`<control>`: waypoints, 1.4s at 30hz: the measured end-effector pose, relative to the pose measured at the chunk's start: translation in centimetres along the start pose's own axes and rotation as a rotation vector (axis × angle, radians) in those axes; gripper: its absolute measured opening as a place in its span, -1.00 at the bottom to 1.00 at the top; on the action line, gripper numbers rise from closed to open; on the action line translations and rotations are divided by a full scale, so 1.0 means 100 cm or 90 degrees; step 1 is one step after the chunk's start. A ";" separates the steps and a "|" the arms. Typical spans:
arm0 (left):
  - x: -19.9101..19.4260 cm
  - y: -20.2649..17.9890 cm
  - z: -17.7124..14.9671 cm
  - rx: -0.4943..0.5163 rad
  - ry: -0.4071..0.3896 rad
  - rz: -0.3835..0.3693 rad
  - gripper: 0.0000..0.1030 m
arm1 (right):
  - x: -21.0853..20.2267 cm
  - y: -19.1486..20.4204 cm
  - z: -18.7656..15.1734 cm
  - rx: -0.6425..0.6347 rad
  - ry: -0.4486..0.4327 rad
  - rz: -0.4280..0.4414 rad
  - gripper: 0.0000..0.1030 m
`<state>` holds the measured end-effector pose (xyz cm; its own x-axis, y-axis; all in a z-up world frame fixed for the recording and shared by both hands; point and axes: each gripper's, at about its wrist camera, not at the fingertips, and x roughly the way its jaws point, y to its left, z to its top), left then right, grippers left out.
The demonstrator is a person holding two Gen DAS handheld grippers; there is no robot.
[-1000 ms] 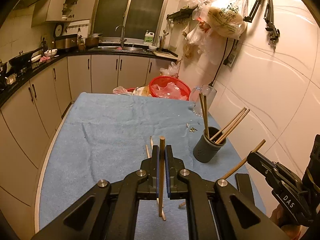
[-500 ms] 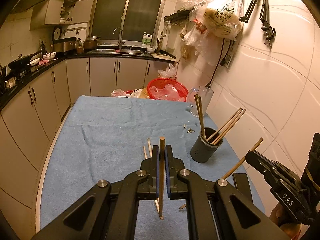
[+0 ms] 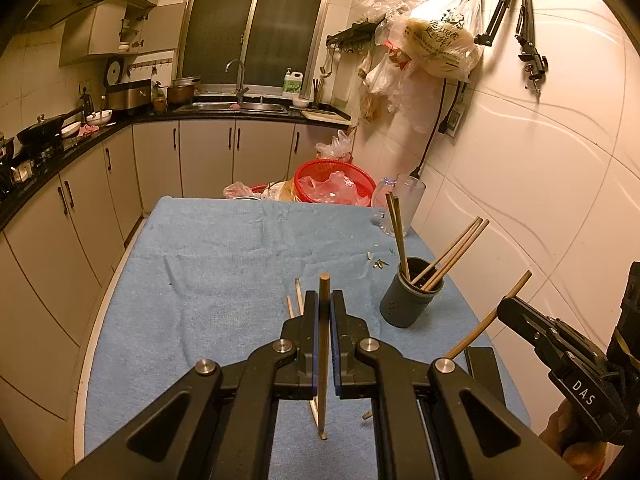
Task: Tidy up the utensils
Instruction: 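Lift the right tool's chopstick upright while the left tool lifts its own, then lower both chopsticks into the black cup and open both tools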
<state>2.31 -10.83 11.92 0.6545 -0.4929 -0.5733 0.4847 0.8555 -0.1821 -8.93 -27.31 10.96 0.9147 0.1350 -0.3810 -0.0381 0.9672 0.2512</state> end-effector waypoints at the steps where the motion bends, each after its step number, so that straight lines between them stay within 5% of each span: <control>1: 0.000 0.000 0.000 -0.001 0.000 0.000 -0.90 | -0.001 0.000 0.000 0.000 -0.001 0.000 -0.88; 27: -0.002 -0.022 0.012 0.029 0.003 -0.002 -0.90 | -0.018 -0.020 0.010 0.023 -0.019 -0.004 -0.88; 42: 0.019 -0.061 0.063 0.040 -0.006 -0.055 -0.90 | -0.028 -0.065 0.064 0.042 -0.066 -0.053 -0.88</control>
<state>4.28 -18.00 16.98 0.6138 -0.5666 -0.5497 0.5747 0.7981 -0.1808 -8.68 -35.39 16.12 0.9505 0.0291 -0.3092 0.0625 0.9573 0.2823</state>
